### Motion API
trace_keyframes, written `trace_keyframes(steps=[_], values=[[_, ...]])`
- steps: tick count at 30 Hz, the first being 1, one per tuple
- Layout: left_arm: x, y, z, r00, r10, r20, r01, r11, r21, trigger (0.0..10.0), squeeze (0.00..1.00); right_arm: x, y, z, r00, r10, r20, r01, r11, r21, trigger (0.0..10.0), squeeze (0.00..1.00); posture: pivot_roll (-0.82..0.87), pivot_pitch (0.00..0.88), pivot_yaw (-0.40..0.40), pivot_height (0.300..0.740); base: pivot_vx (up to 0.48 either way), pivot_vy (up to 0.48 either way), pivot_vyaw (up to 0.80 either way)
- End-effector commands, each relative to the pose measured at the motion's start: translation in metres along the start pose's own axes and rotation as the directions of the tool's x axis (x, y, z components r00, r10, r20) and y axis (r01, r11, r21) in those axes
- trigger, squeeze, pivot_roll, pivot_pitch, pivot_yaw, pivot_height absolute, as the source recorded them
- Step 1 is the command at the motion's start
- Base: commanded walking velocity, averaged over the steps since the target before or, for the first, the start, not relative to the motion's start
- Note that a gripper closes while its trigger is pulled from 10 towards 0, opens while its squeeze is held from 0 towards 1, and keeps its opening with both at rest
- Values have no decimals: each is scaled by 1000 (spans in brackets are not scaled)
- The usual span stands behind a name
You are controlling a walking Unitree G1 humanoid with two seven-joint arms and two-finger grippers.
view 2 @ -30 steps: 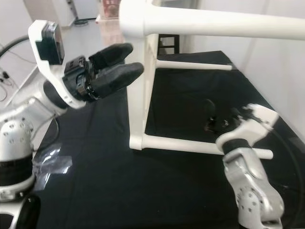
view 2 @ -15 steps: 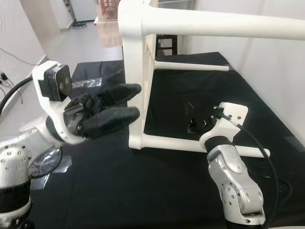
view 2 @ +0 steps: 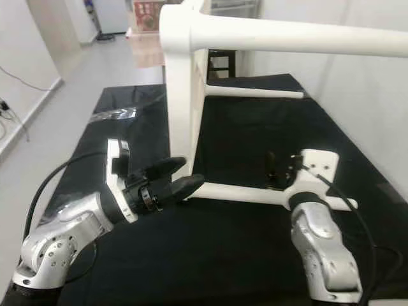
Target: Building children table
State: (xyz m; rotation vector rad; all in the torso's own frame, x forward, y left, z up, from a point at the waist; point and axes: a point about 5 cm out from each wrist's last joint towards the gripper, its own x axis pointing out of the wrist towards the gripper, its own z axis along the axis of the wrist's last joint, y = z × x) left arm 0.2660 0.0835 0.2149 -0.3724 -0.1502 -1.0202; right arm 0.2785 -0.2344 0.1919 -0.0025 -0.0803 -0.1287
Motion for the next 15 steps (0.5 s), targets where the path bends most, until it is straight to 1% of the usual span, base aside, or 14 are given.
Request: trace_keyframes(steps=[1, 3, 4, 7, 8, 9, 15], values=[[-8, 9, -14, 993, 113, -18, -113, 993, 27, 10000, 0, -2, 11, -7, 998, 70, -7, -70, 997, -31, 10000, 0, -121, 46, 10, 740, 0, -469, 0], [-8, 9, -14, 993, 113, -18, -113, 993, 27, 10000, 0, -2, 11, -7, 998, 70, -7, -70, 997, -31, 10000, 0, -121, 46, 10, 740, 0, -469, 0], [-10, 11, -19, 988, 149, -28, -148, 988, 44, 10000, 0, -3, 14, -9, 996, 93, -8, -93, 995, -37, 10000, 0, -121, 46, 10, 740, 0, -469, 0], [-14, 14, -30, 972, 233, -14, -232, 972, 33, 10000, 0, -5, 39, -19, 980, 200, -22, -201, 979, -23, 10000, 0, -122, 39, 8, 740, 0, -469, 0], [-14, 14, -30, 972, 233, -14, -232, 972, 33, 10000, 0, -5, 39, -19, 980, 200, -22, -201, 979, -23, 10000, 0, -122, 39, 8, 740, 0, -469, 0], [-15, 14, -32, 969, 248, -9, -248, 968, 32, 10000, 0, -6, 44, -22, 975, 221, -26, -221, 975, -21, 10000, 0, -122, 39, 8, 740, 0, -469, 0], [-15, 14, -32, 969, 248, -9, -248, 968, 32, 10000, 0, -6, 44, -22, 975, 221, -26, -221, 975, -21, 10000, 0, -122, 39, 8, 740, 0, -469, 0]])
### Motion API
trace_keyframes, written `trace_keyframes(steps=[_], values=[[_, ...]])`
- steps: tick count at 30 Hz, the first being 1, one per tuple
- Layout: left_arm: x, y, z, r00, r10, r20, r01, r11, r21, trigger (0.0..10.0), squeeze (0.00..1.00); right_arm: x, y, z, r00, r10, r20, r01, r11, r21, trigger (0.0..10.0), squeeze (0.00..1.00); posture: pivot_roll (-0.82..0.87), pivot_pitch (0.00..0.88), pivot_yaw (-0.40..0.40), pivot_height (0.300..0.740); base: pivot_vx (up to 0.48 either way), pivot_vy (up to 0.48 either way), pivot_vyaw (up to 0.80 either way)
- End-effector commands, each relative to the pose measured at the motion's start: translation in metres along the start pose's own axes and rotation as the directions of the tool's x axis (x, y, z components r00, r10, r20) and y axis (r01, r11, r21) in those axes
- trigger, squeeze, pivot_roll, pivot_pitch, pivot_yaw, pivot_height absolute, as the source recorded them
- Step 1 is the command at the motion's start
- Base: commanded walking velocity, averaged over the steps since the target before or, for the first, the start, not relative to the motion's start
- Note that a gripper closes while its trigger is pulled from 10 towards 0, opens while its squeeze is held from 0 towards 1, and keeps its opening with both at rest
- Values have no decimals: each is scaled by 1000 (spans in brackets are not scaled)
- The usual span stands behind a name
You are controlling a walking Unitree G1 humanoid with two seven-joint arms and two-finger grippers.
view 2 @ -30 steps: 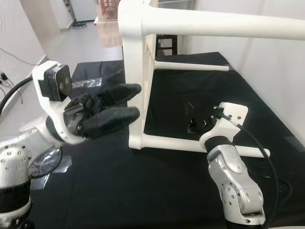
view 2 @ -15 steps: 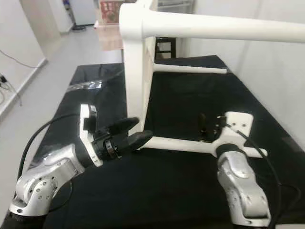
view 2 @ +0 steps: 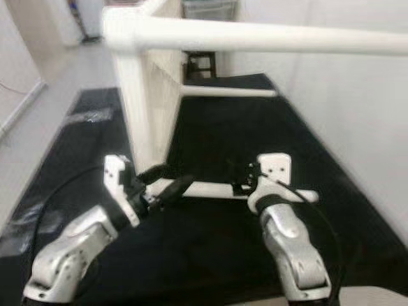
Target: Building children table
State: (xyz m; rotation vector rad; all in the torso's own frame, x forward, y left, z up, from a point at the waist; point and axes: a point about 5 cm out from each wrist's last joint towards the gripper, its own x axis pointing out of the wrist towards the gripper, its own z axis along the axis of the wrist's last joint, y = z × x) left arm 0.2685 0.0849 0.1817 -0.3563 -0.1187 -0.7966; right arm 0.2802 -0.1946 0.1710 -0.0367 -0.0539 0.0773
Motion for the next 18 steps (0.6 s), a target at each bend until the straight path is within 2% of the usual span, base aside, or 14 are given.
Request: trace_keyframes(steps=[1, 2, 3, 5, 6, 8, 14, 15, 18], values=[[-4, 5, -2, 1000, 27, -13, -26, 1000, 6, 10000, 0, 0, 5, -1, 1000, 16, 1, -16, 1000, 4, 10000, 0, -122, 39, 8, 740, 0, -469, 0], [-4, 5, -2, 1000, 27, -13, -26, 1000, 6, 10000, 0, 0, 5, -1, 1000, 16, 1, -16, 1000, 4, 10000, 0, -122, 39, 8, 740, 0, -469, 0], [-6, 7, -6, 999, 46, -22, -46, 999, 11, 10000, 0, 0, 13, -6, 999, 48, -10, -48, 999, 0, 10000, 0, -119, 36, 9, 740, 0, -465, 0], [-18, 26, -18, 973, 221, -69, -218, 975, 49, 10000, 0, -2, 43, -24, 982, 183, -51, -185, 982, -36, 10000, 0, -112, 30, 6, 740, 0, 0, 0], [-18, 26, -18, 973, 221, -69, -218, 975, 49, 10000, 0, -2, 43, -24, 982, 183, -51, -185, 982, -36, 10000, 0, -112, 30, 6, 740, 0, 0, 0], [-23, 35, -24, 948, 304, -89, -299, 952, 66, 10000, 0, -3, 53, -32, 971, 230, -72, -233, 972, -42, 10000, 0, -110, 31, 5, 740, 0, 0, 0], [-22, 38, -26, 938, 332, -101, -323, 942, 93, 10000, 0, -2, 53, -31, 972, 225, -64, -228, 973, -39, 10000, 0, -116, 38, 13, 740, 0, 0, 0], [-21, 44, -25, 923, 372, -98, -361, 925, 116, 10000, 0, 2, 50, -31, 977, 205, -60, -206, 978, -28, 10000, 0, -116, 38, 14, 740, 0, 0, 0], [-22, 48, -26, 908, 407, -98, -394, 910, 127, 10000, 0, 4, 47, -32, 981, 187, -60, -188, 982, -9, 10000, 0, -113, 39, 15, 740, 0, 0, 0]])
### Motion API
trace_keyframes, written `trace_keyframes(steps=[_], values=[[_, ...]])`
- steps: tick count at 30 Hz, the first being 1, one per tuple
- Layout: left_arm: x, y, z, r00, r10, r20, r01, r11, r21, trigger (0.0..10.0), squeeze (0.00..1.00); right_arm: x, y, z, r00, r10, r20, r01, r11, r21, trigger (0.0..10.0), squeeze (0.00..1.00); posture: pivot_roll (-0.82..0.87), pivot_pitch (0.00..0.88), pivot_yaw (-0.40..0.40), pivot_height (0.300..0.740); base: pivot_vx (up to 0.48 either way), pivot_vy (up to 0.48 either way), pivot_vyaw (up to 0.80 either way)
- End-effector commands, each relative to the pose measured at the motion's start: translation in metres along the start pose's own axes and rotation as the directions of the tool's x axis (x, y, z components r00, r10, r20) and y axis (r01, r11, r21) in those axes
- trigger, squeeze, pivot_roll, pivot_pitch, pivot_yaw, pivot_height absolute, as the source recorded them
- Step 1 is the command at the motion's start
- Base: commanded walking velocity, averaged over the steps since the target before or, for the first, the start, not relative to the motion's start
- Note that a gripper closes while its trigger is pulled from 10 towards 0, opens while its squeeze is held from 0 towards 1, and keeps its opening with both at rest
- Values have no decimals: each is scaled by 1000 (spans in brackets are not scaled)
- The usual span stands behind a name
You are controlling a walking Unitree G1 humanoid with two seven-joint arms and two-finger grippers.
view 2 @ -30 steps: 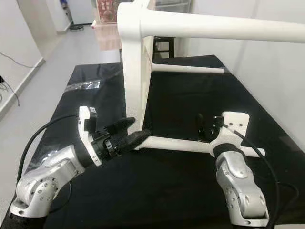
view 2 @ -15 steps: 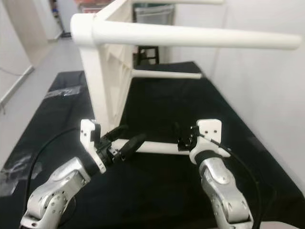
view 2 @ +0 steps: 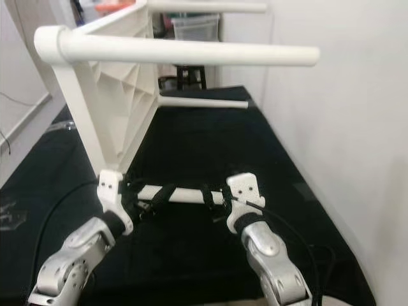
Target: Building children table
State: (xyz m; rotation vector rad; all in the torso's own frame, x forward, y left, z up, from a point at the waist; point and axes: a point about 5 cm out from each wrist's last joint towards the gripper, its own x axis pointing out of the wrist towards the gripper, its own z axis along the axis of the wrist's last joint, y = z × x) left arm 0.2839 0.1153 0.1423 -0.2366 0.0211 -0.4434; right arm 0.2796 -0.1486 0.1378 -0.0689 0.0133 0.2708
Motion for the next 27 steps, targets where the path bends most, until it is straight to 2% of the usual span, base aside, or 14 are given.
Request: trace_keyframes(steps=[1, 5, 8, 10, 15, 21, 27], values=[[0, 8, -1, 999, 46, -6, -45, 999, 14, 10000, 0, 3, -1, 0, 1000, -7, 6, 7, 1000, 10, 10000, 0, -113, 39, 15, 740, 0, 0, 0], [0, 9, -2, 998, 55, -12, -55, 998, 41, 10000, 0, 4, -3, -2, 1000, -22, 5, 22, 999, 29, 10000, 0, -112, 41, 14, 740, 0, 0, 0], [-4, 7, -6, 999, 37, -25, -35, 995, 89, 10000, 0, 5, -3, -4, 1000, -23, 4, 23, 999, 31, 10000, 0, -114, 42, 16, 740, 0, 0, 0], [-4, 7, -6, 999, 37, -25, -35, 995, 89, 10000, 0, 5, -3, -4, 1000, -23, 4, 23, 999, 31, 10000, 0, -114, 42, 16, 740, 0, 0, 0], [-7, 1, -10, 999, -5, -44, 10, 992, 128, 10000, 0, 8, -3, -6, 1000, -25, -2, 25, 999, 33, 10000, 0, -109, 43, 16, 740, 0, 0, 0], [-3, -1, -12, 999, -23, -49, 29, 993, 116, 10000, 0, 9, -5, -8, 999, -32, -11, 32, 999, 42, 10000, 0, -111, 44, 11, 740, 0, 0, 0], [-1, 0, -12, 999, -7, -44, 12, 992, 126, 10000, 0, 10, -5, -9, 999, -30, -24, 31, 999, 45, 10000, 0, -108, 46, 5, 740, 80, 0, -800]])
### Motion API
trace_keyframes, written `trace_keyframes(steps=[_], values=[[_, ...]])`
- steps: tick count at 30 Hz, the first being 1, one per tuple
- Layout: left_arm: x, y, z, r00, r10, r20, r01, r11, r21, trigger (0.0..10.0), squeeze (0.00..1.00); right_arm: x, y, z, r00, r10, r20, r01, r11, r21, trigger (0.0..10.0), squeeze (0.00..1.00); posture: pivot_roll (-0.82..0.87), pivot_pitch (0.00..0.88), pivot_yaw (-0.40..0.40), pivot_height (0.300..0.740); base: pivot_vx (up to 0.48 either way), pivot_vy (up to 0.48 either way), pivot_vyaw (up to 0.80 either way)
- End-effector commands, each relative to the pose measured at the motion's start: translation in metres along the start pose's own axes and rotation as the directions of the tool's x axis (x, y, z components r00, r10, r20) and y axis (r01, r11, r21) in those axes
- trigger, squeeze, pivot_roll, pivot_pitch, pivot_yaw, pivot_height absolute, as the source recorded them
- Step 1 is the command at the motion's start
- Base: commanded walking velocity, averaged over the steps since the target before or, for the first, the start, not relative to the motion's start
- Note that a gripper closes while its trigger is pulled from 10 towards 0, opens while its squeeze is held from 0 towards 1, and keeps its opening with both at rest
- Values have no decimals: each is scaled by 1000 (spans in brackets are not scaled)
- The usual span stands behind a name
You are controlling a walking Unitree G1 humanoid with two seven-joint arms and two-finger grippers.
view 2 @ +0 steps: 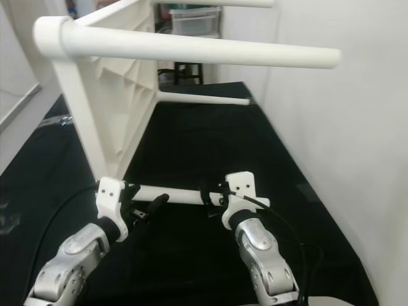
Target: Building children table
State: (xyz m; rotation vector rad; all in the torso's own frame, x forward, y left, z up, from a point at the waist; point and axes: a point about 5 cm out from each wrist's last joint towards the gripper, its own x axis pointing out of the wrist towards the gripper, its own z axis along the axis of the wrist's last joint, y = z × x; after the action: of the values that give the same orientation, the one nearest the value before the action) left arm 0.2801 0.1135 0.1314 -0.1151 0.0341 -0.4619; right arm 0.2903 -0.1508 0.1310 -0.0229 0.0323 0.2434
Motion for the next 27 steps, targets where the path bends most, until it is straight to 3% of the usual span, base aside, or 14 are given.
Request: trace_keyframes(steps=[1, 11, 18, 21, 27], values=[[2, 1, 0, 1000, 10, -1, -10, 1000, 16, 10000, 0, 0, -1, -1, 1000, -1, -6, 1, 1000, -12, 10000, 0, -108, 47, 4, 740, 262, 0, 0], [3, 0, 0, 1000, 1, 2, -1, 999, 40, 10000, 0, 0, 1, 2, 999, 20, 40, -21, 999, 25, 10000, 0, -92, 43, 4, 740, 272, 0, 160], [3, -1, 2, 1000, -14, 16, 13, 999, 43, 10000, 0, 0, 1, 0, 1000, 9, 13, -9, 1000, 9, 10000, 0, -92, 47, 4, 740, 280, 0, 0], [2, -4, 3, 999, -38, 15, 37, 996, 76, 10000, 0, 0, 1, 0, 1000, 8, 11, -8, 1000, 11, 10000, 0, -93, 48, 4, 740, 0, 0, 0], [-4, -14, 5, 999, -36, 1, 35, 972, 231, 10000, 0, -2, 1, -1, 1000, 12, 8, -12, 1000, 20, 10000, 0, -94, 48, 4, 740, 0, 0, 0]])
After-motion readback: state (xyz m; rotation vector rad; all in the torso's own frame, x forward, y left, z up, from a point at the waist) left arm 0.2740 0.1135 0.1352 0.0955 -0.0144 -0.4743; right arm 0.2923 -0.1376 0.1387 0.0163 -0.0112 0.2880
